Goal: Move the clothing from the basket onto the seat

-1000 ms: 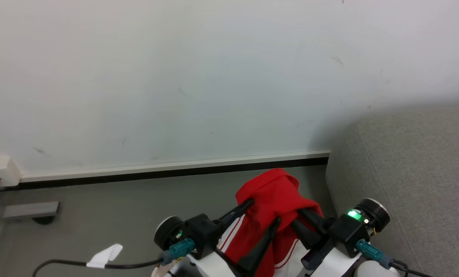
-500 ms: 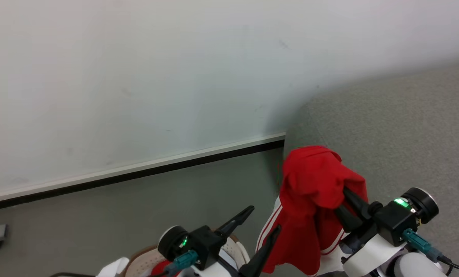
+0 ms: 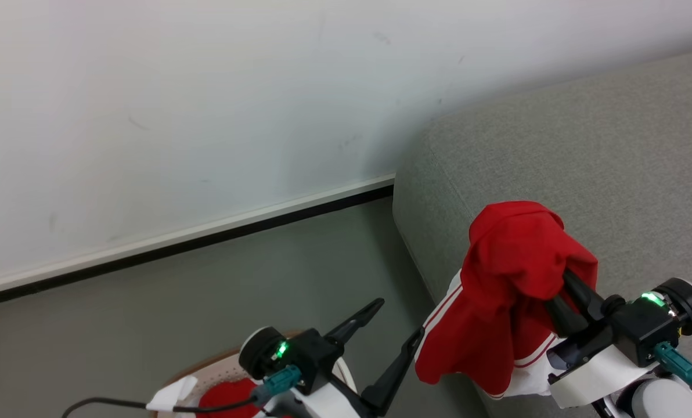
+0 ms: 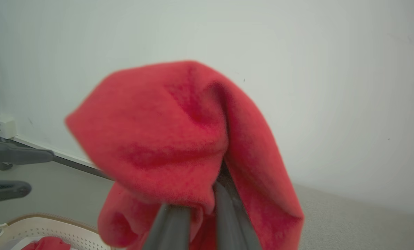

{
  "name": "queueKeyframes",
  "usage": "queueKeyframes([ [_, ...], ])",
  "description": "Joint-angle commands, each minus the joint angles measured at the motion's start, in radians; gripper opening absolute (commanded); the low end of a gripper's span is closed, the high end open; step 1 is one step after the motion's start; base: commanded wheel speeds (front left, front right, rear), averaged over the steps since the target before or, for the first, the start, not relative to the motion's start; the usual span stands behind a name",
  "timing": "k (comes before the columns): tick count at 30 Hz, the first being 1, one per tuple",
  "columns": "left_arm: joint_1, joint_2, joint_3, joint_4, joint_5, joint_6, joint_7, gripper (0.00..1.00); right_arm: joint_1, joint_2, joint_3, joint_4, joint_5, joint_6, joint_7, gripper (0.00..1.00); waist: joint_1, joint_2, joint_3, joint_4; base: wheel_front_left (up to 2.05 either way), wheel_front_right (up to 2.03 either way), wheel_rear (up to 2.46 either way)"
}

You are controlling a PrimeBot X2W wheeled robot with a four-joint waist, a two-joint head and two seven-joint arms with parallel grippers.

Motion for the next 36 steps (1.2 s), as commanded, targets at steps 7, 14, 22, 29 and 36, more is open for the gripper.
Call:
queueKeyframes([
  [7,-0.101,0.040,0.021,-0.034,0.029,-0.006,0.033,1.00,-0.135,0.038,-0.096,0.028,-0.023,-0.003,-0.012,0.00,0.0000,-0.0001,0.171,0.041,0.00,0.00,0.00],
  [14,-0.209,0.062,0.040,-0.051,0.045,-0.022,0.046,1.00,-0.436,-0.011,-0.201,0.122,-0.033,-0.003,-0.007,0.00,0.0000,-0.0001,0.341,0.111,0.00,0.00,0.00],
  [22,-0.283,0.077,0.047,-0.051,0.052,-0.036,0.044,1.00,-0.735,-0.152,-0.324,0.227,-0.051,-0.003,0.050,0.00,0.0000,-0.0001,0.464,0.182,0.00,0.00,0.00],
  [29,-0.326,0.073,0.051,-0.049,0.048,-0.037,0.031,1.00,-0.938,-0.292,-0.436,0.408,-0.095,-0.003,0.111,0.00,0.0000,-0.0001,0.560,0.249,0.00,0.00,0.00],
  [36,-0.312,0.076,0.050,-0.036,0.047,-0.022,0.018,1.00,-0.933,-0.309,-0.669,0.624,-0.197,-0.003,0.133,0.00,0.0000,-0.0001,0.596,0.296,0.00,0.00,0.00],
])
